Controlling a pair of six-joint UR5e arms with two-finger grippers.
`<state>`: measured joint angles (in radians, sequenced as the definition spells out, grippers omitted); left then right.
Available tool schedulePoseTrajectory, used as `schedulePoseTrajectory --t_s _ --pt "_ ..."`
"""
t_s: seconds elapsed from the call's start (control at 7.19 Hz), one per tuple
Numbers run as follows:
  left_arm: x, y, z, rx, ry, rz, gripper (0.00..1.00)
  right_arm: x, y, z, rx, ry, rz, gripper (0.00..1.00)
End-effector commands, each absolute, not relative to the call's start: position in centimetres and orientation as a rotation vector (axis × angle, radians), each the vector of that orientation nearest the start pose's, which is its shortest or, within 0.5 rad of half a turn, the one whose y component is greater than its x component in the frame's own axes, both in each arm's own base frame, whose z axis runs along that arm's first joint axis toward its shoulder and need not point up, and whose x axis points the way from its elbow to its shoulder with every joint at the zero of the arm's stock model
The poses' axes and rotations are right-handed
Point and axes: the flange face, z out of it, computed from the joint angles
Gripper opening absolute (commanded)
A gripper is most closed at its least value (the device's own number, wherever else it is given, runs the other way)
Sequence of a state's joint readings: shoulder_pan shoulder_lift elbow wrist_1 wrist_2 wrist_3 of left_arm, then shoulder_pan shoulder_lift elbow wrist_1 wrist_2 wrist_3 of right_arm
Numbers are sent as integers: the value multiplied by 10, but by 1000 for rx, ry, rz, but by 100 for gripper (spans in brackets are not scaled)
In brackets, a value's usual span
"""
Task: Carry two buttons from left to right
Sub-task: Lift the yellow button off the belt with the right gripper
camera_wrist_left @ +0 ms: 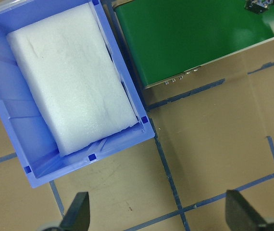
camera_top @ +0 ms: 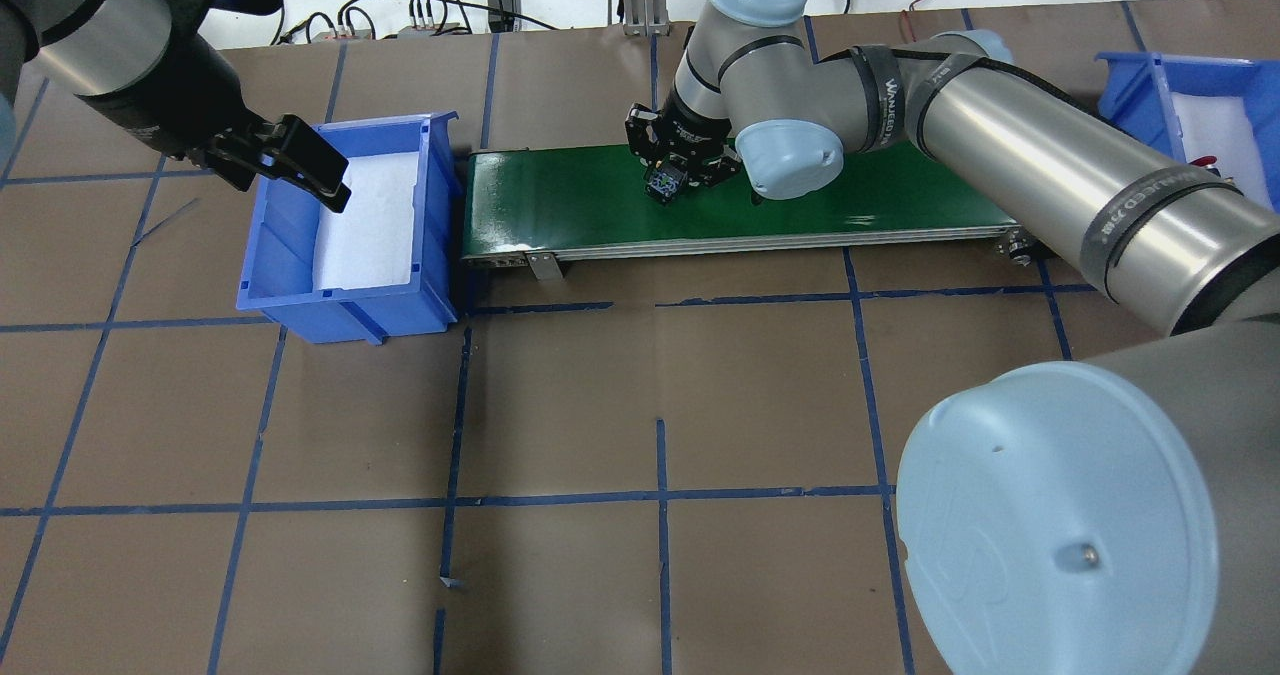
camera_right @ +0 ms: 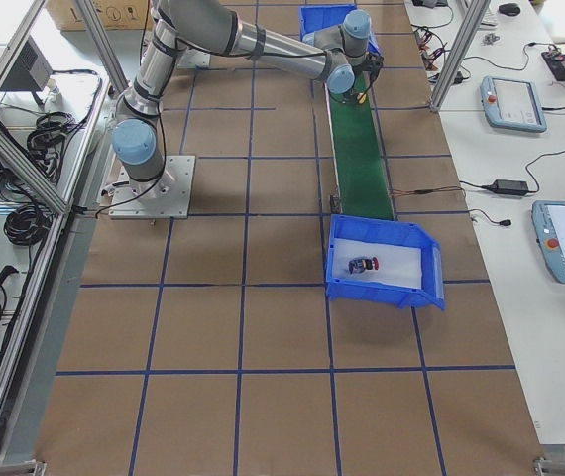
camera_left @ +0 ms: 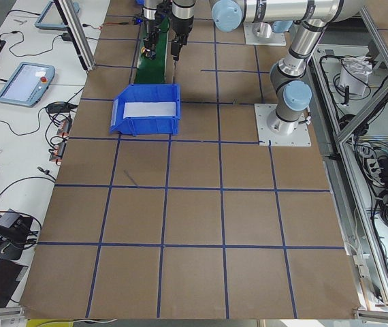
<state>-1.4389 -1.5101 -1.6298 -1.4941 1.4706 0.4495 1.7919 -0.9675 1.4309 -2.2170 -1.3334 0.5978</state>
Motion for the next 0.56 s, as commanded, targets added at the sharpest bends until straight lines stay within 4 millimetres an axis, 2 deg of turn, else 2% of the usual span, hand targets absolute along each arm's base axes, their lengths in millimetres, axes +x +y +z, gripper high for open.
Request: schedulePoseTrajectory --t_s 0.0,0.14,0.28,0.42 --pt "-79 -489 500 514 3165 -177 100 297 -659 282 437 2819 -170 4" --pt "-80 -487 503 513 3161 -186 100 272 -665 298 348 2857 -217 5" --pt "-80 -484 508 513 3155 -201 100 236 -671 312 179 2909 -260 5" --pt "-80 -483 510 514 3156 -210 100 186 -679 325 42 2944 -268 5"
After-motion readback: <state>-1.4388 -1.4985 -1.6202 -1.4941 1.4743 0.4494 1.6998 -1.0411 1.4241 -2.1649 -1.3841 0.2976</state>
